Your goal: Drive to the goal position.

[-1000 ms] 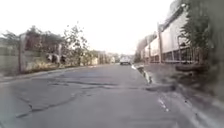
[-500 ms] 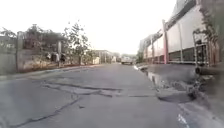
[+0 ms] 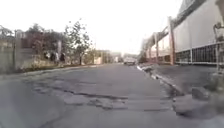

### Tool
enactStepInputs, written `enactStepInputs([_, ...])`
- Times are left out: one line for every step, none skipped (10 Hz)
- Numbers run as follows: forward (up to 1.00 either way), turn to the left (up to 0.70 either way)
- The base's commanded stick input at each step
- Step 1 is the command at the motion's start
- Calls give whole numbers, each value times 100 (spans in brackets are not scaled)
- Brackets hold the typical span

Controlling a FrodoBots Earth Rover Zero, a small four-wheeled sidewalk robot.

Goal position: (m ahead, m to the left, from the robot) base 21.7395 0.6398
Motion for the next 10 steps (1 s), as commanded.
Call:
enactStepInputs([100,4])
enactStepInputs([100,4])
enactStepInputs([100,-1])
enactStepInputs([100,-36])
enactStepInputs([100,-36])
enactStepInputs([100,-21])
enactStepInputs([100,4])
enactStepInputs([100,4])
enactStepInputs([100,4])
enactStepInputs([100,4])
